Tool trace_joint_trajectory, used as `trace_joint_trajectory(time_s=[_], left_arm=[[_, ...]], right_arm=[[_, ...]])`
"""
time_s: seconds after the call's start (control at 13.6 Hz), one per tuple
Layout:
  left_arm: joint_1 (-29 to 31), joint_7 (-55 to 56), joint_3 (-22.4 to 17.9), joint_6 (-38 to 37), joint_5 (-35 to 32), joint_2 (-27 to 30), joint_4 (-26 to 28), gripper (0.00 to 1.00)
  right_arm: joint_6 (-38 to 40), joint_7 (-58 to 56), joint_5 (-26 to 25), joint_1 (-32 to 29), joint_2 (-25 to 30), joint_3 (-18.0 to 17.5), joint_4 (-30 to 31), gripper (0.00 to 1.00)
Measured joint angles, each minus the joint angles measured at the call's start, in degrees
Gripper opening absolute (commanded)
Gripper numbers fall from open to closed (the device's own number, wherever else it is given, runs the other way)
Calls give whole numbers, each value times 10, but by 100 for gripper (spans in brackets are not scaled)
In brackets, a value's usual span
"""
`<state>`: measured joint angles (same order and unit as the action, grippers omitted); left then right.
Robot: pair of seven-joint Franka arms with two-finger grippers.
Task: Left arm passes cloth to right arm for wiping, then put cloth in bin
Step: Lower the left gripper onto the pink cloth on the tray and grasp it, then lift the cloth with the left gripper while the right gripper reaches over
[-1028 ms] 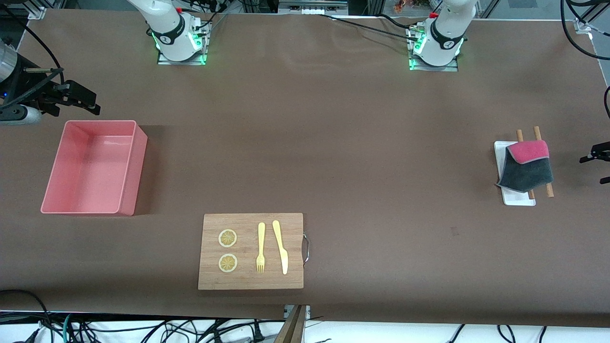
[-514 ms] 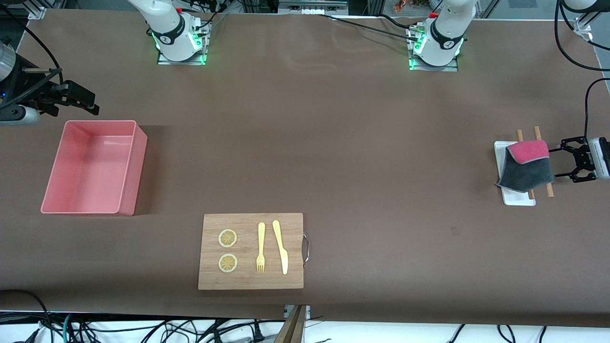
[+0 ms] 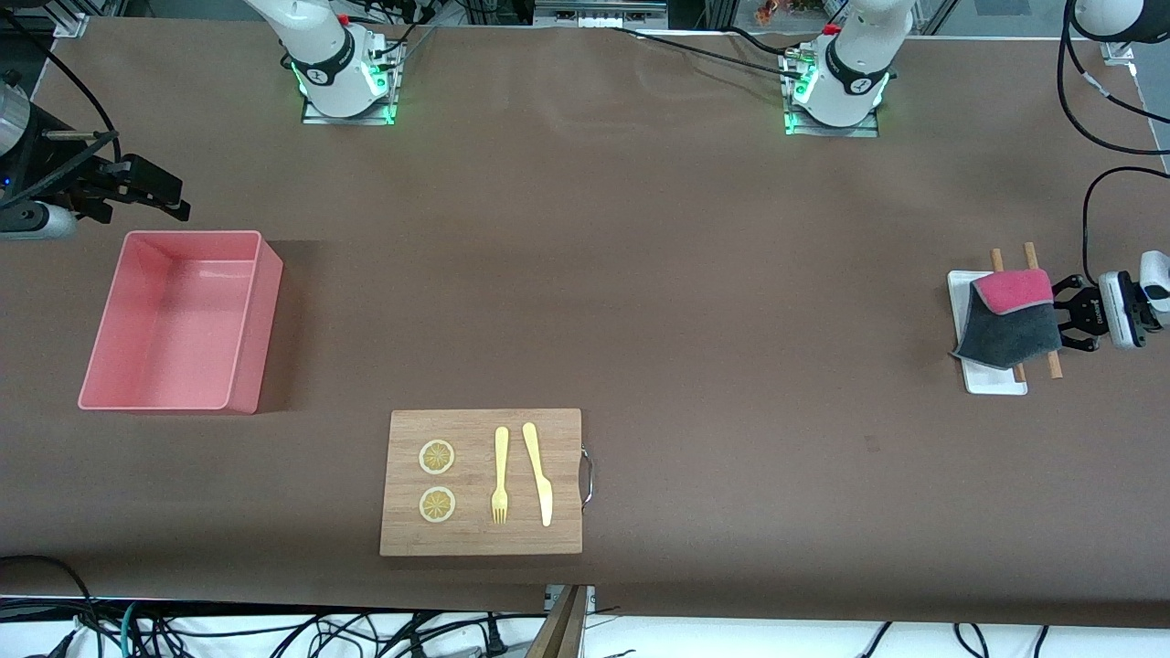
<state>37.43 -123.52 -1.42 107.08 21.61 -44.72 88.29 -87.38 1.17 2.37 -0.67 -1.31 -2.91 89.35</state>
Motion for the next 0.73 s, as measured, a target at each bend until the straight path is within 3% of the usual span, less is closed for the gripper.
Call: trace_joint_trajectory(time_s=[0.29, 0.73], left_arm=[[-9, 51, 0, -17, -37, 10, -47, 0], [-24, 220, 3, -235, -95, 78, -168, 0]], right_arm=[[0, 0, 0, 0, 0, 0, 0, 100], [0, -1, 0, 0, -1, 0, 0, 99]])
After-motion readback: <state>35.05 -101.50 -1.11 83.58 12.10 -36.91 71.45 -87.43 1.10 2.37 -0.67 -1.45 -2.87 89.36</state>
